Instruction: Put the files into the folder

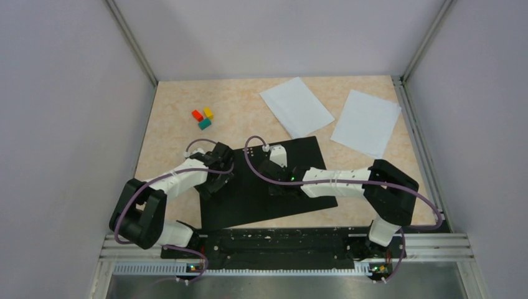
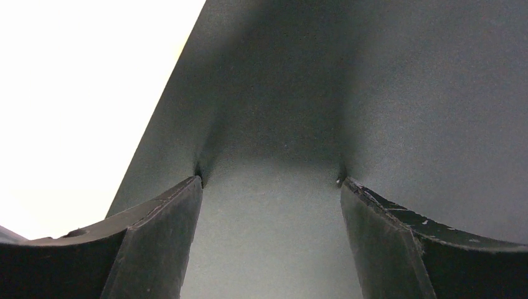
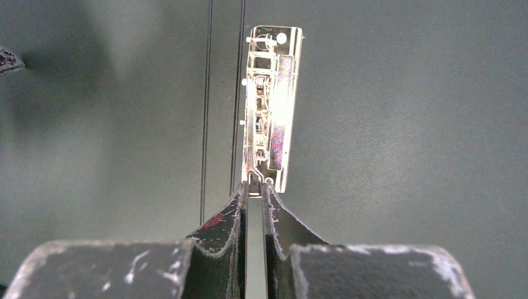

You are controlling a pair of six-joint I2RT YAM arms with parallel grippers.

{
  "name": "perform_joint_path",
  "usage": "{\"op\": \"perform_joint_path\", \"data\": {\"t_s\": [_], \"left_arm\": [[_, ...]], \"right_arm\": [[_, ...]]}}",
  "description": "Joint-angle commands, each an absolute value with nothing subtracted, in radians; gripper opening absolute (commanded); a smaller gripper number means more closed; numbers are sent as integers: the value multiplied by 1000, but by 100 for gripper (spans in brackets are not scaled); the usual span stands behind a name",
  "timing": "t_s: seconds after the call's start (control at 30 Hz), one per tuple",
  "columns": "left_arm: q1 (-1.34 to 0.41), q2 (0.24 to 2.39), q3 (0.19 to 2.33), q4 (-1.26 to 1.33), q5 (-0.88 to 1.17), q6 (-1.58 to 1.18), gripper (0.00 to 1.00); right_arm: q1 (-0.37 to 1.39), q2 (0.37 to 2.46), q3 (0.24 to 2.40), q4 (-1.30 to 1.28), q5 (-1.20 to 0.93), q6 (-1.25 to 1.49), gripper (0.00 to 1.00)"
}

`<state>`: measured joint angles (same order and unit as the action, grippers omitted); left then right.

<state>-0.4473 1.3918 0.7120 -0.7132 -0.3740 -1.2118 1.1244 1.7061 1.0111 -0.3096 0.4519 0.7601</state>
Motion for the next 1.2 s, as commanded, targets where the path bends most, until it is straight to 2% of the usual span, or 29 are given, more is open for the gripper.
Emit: {"op": "perform_joint_path", "data": {"t_s": [0.0,0.1,0.23,0.3,0.57,0.77,0.87,0.97,1.17], "left_arm": [[-441,1432,652,-677,-356,-1155,87],[-448,1414,676,-666,-365,-1102,88],[-452,1408,718,-646,-360,-1011,89],[-452,1408,742,-642,-354,-974,89],[-465,1376,873,-637,-316,-844,88],[-475,1388,1005,-609,-275,-784,88],[-475,1471,1099,-541,-192,-787,88],[-475,1591,1209,-481,-85,-851,88],[-491,1790,1313,-253,94,-1078,86]], "right_arm": [[1095,1695,1043,-486,480,680,6],[1093,1688,1090,-475,469,658,22],[1072,1664,1139,-445,436,617,49],[1051,1644,1160,-437,418,598,57],[925,1514,1066,-387,310,577,52],[670,1457,1014,-287,117,541,58],[535,1499,1063,-218,78,512,64],[407,1585,1137,-143,-28,518,65],[275,1764,1347,-112,-60,495,67]]}}
